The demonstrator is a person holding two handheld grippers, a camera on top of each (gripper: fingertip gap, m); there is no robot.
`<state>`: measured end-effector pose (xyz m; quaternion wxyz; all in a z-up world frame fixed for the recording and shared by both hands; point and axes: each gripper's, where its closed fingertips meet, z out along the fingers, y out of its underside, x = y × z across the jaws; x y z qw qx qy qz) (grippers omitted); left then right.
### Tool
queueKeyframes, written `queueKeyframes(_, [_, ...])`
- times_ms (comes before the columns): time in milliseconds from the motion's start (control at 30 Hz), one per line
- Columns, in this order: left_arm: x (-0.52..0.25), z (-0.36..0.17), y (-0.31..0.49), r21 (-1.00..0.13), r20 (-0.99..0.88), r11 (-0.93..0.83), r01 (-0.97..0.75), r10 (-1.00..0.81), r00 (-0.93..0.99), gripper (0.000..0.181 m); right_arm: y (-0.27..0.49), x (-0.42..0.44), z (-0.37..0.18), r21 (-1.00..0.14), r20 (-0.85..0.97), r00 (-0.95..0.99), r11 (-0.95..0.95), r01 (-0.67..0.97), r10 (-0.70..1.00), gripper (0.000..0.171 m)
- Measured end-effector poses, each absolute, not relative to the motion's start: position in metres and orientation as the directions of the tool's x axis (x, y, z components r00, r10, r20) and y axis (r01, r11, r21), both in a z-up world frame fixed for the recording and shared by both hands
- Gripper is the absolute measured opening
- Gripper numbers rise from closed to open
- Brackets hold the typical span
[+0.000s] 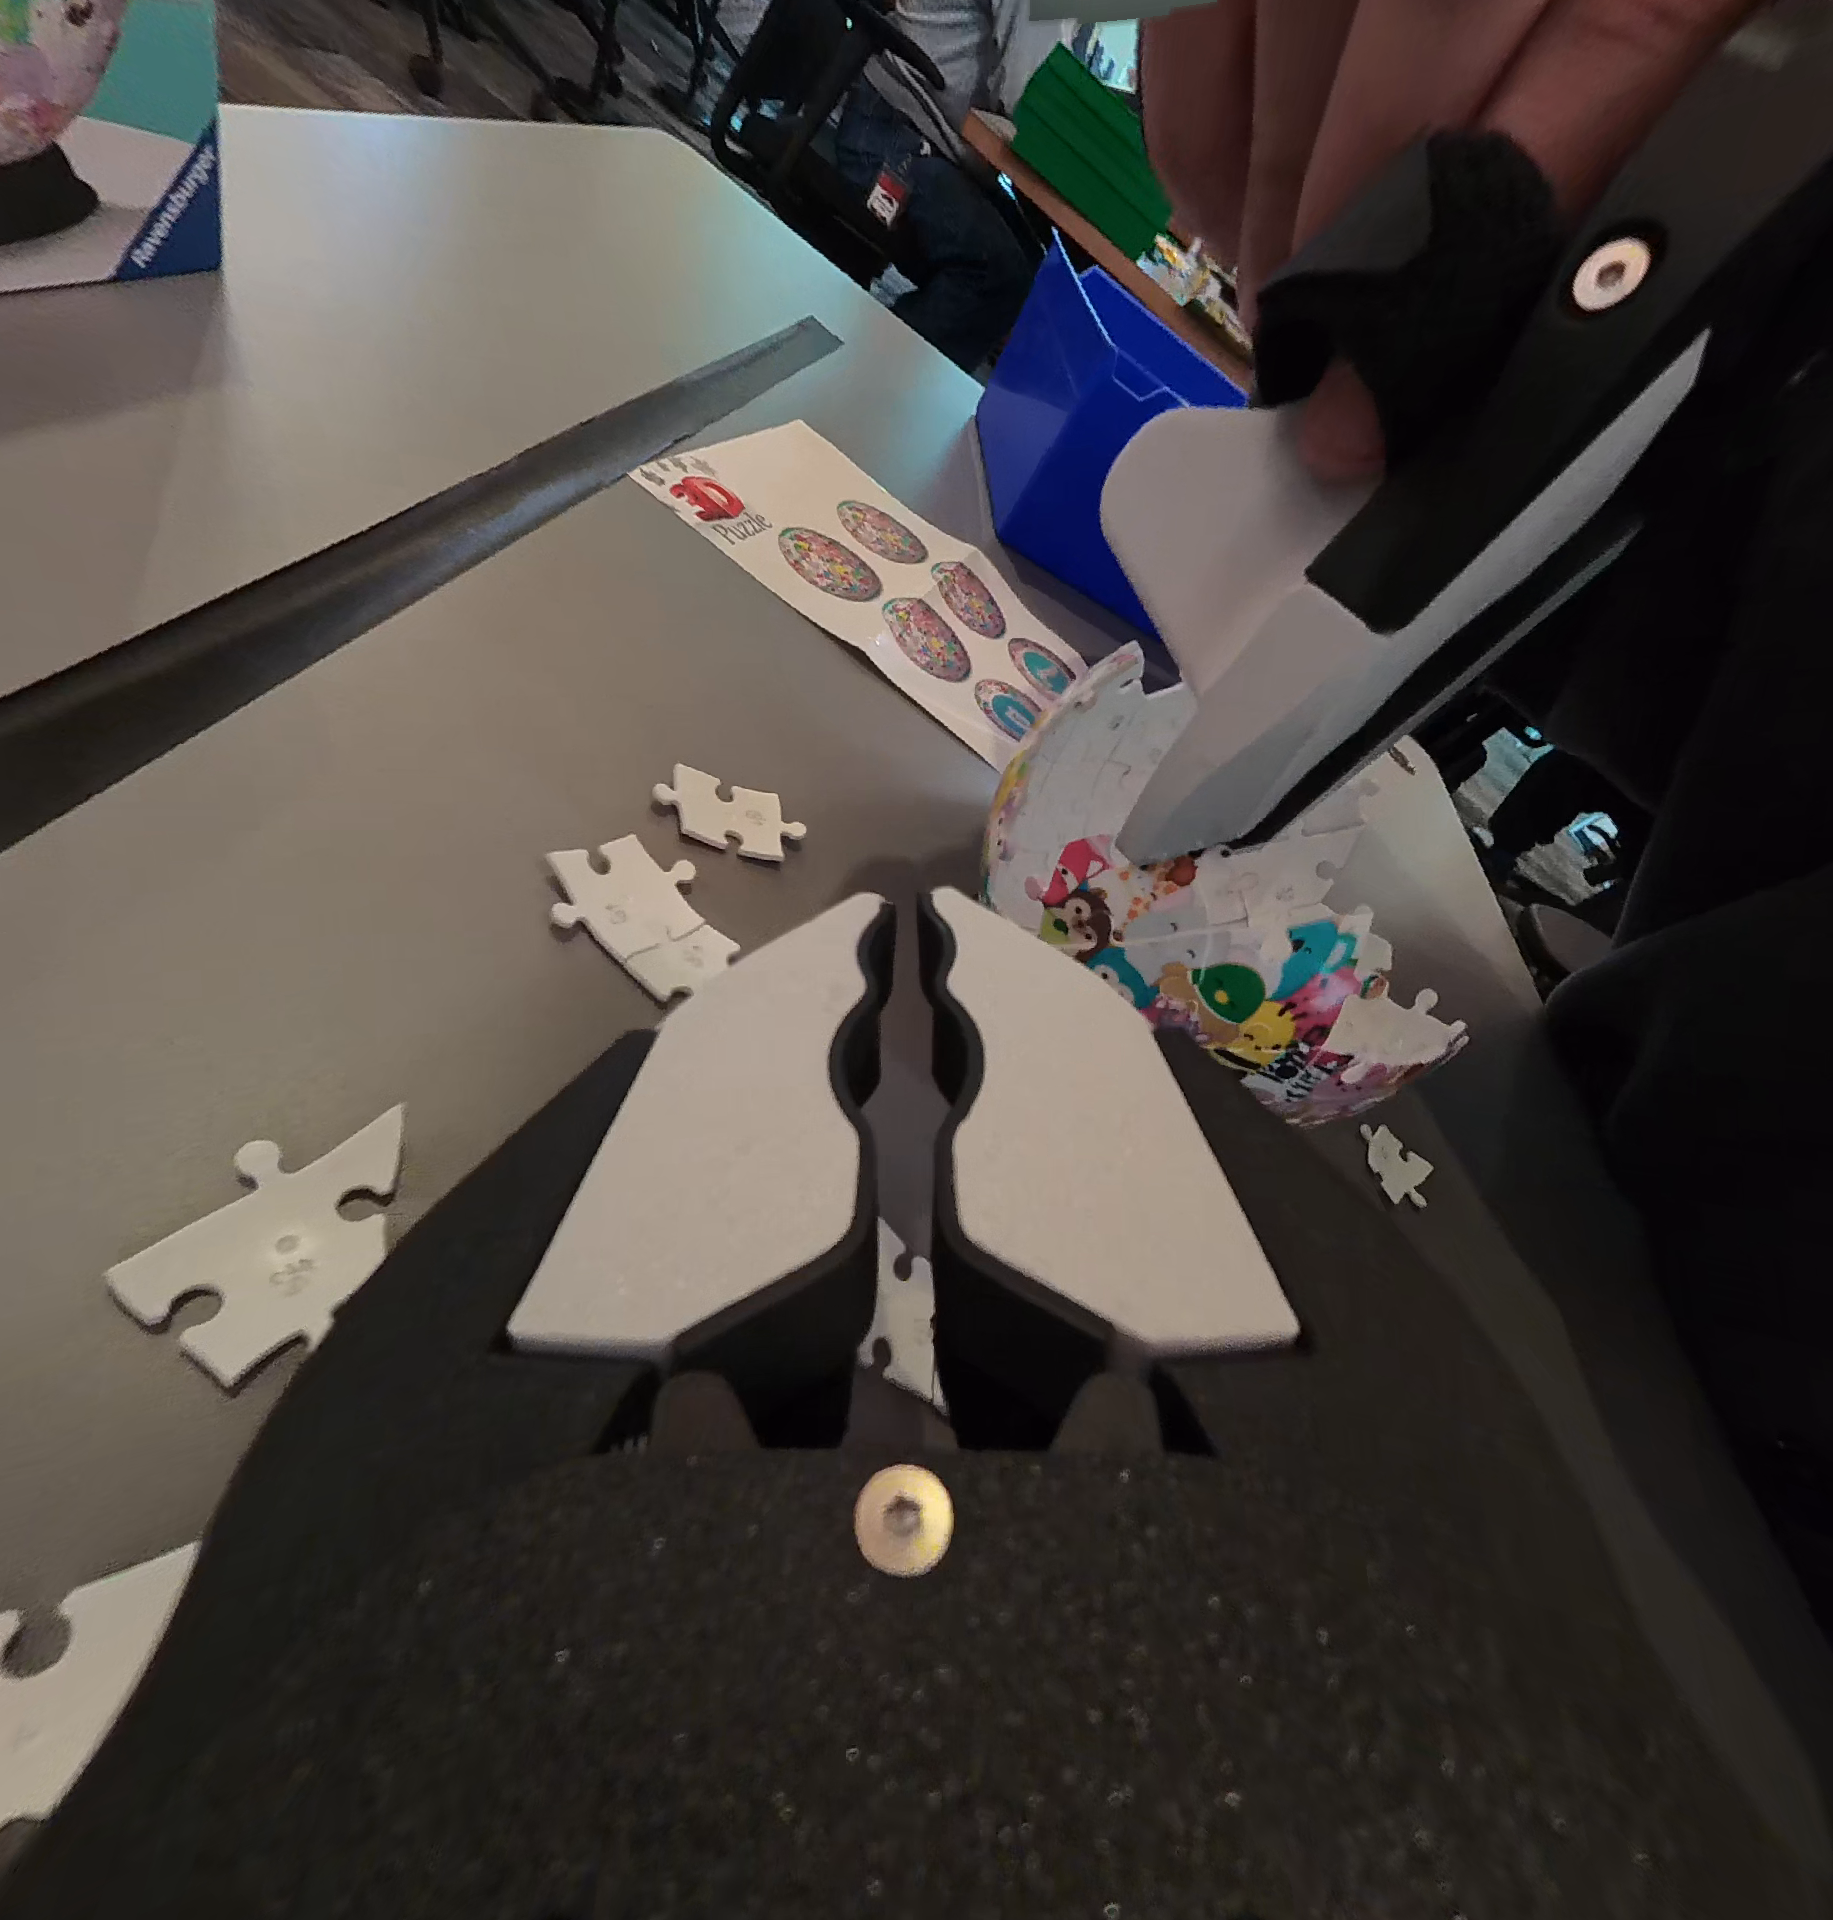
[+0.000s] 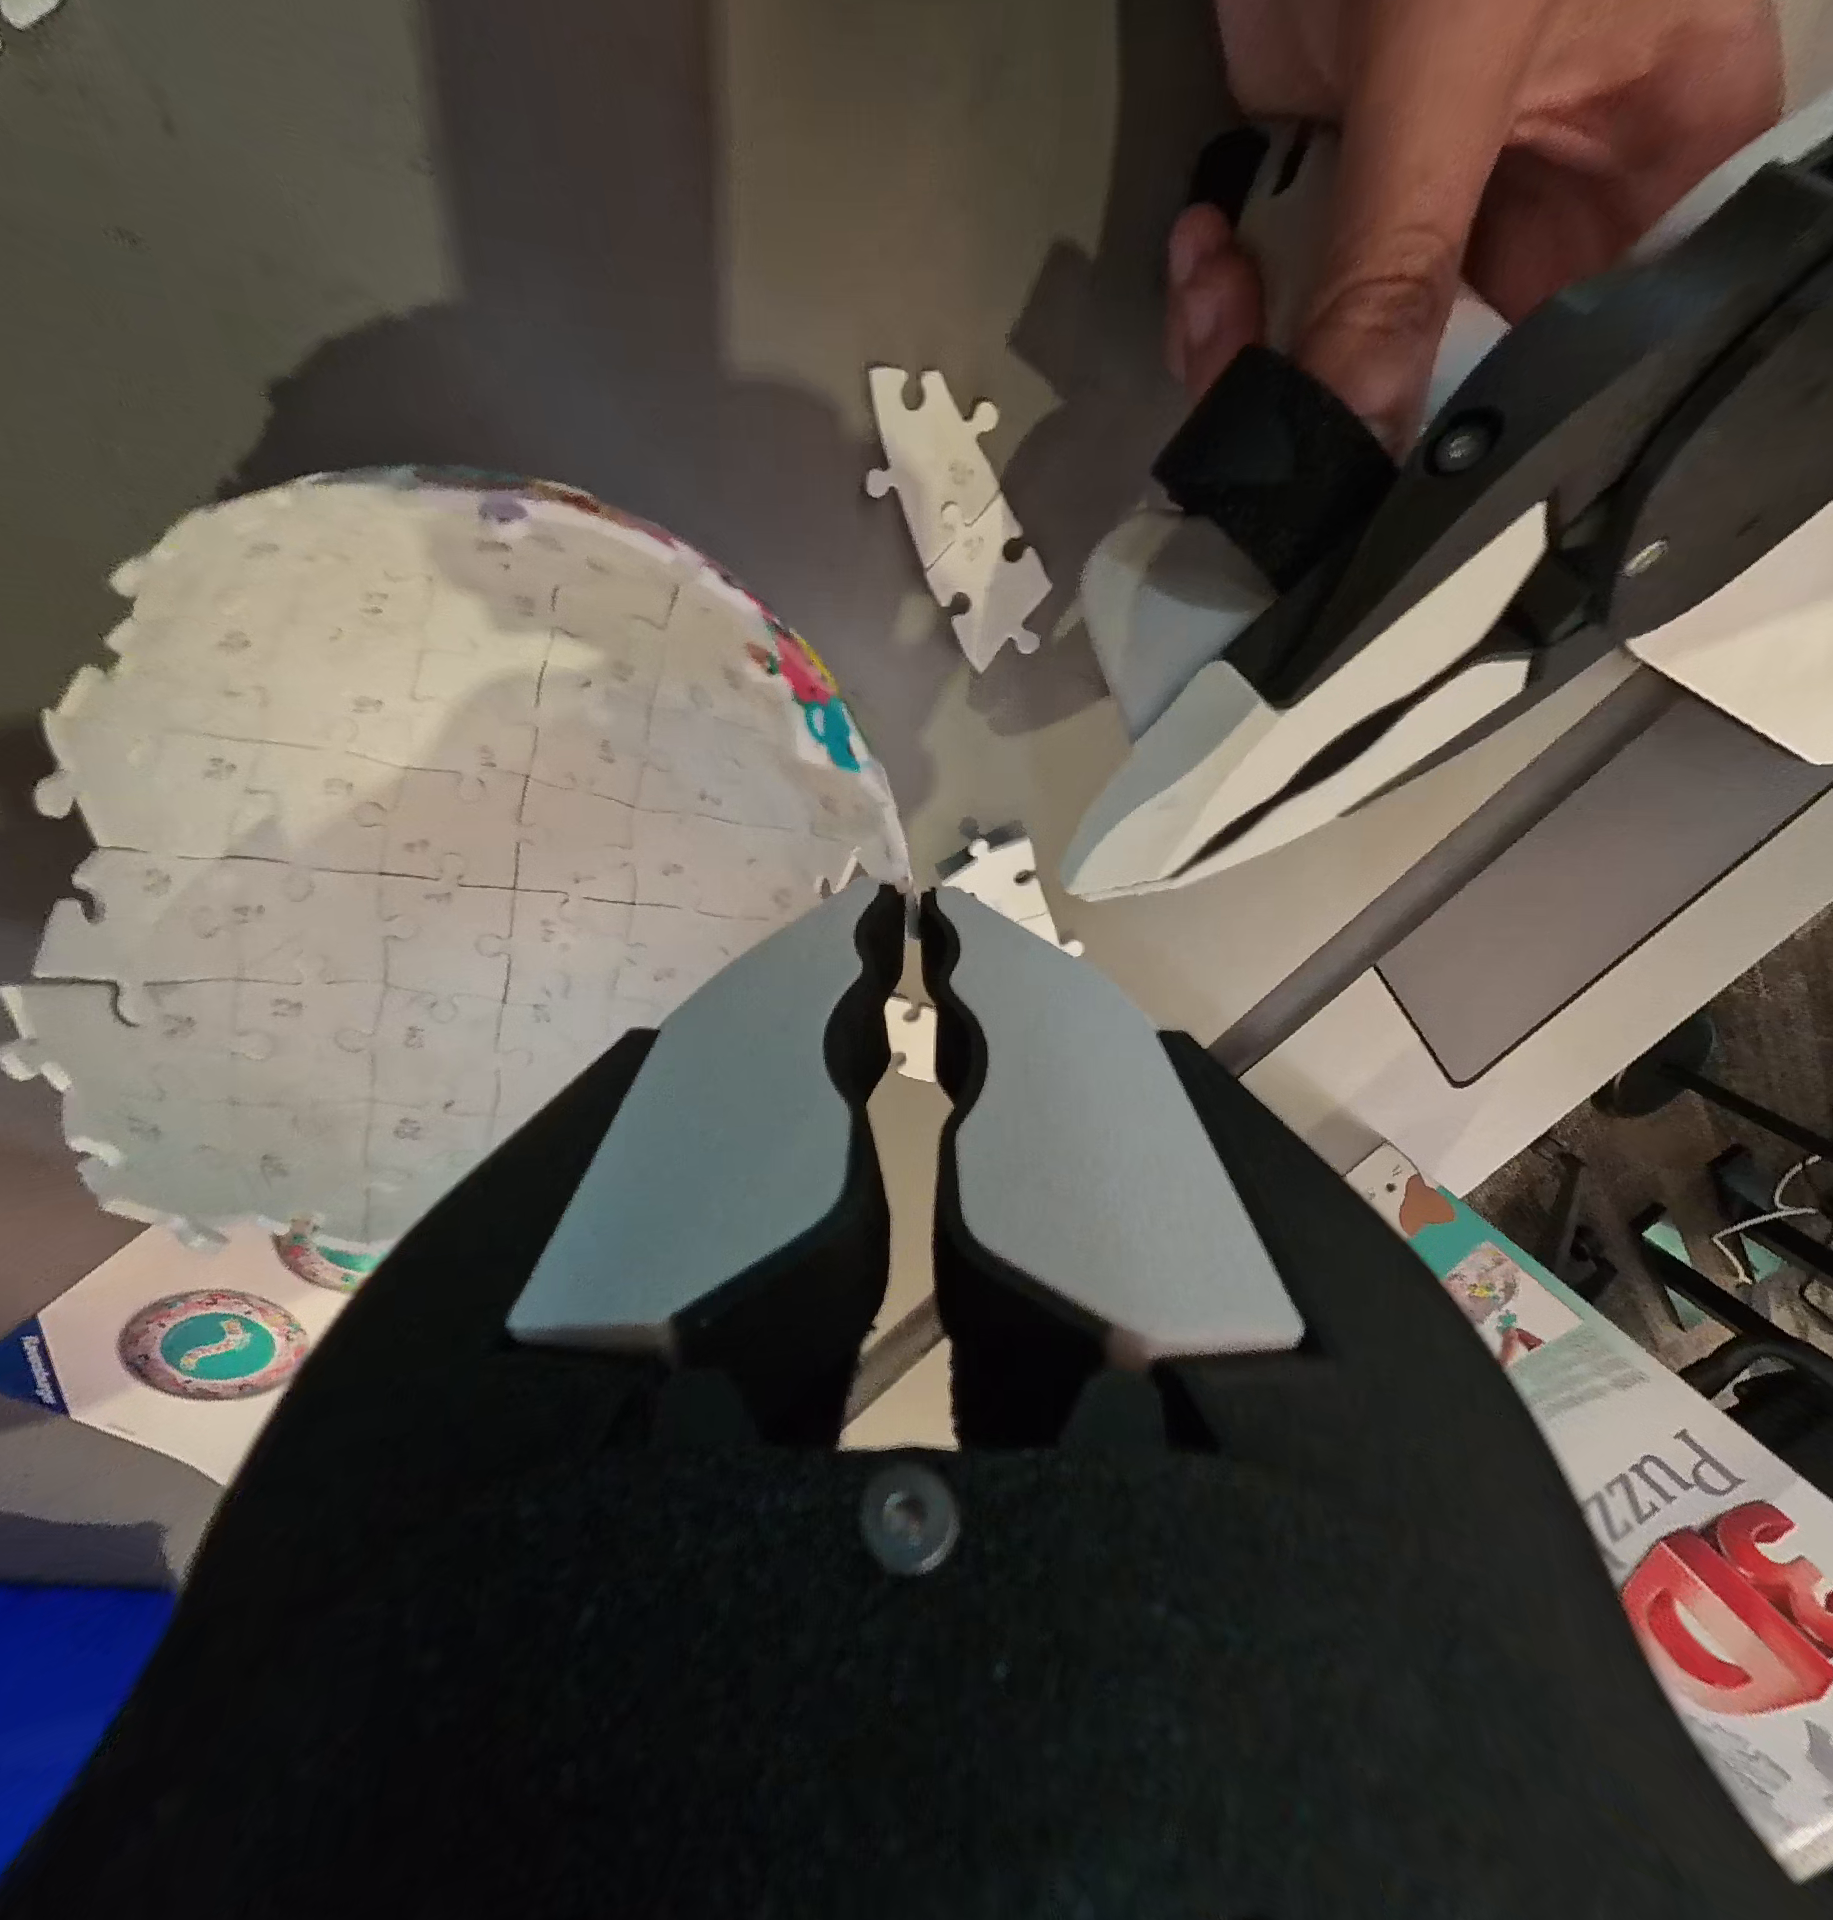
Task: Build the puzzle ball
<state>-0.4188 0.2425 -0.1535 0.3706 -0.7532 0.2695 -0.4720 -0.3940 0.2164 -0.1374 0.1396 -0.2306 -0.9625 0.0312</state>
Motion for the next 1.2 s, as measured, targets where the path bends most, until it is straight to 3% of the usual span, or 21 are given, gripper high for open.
queueKeyframes(733, [-0.393, -0.162, 0.215, -0.805, 0.487, -0.554, -0.21, -0.821, 0.299, 0.0, 0.216, -0.394, -0.138, -0.156, 0.3, -0.8, 0.854, 0.497, 0.52, 0.003])
queueKeyframes(1200, [-0.393, -0.154, 0.218, -0.825, 0.481, -0.542, -0.161, -0.822, 0.303, 0.0, 0.216, -0.395, -0.139, -0.146, 0.302, -0.803, 0.857, 0.494, 0.514, 0.003])
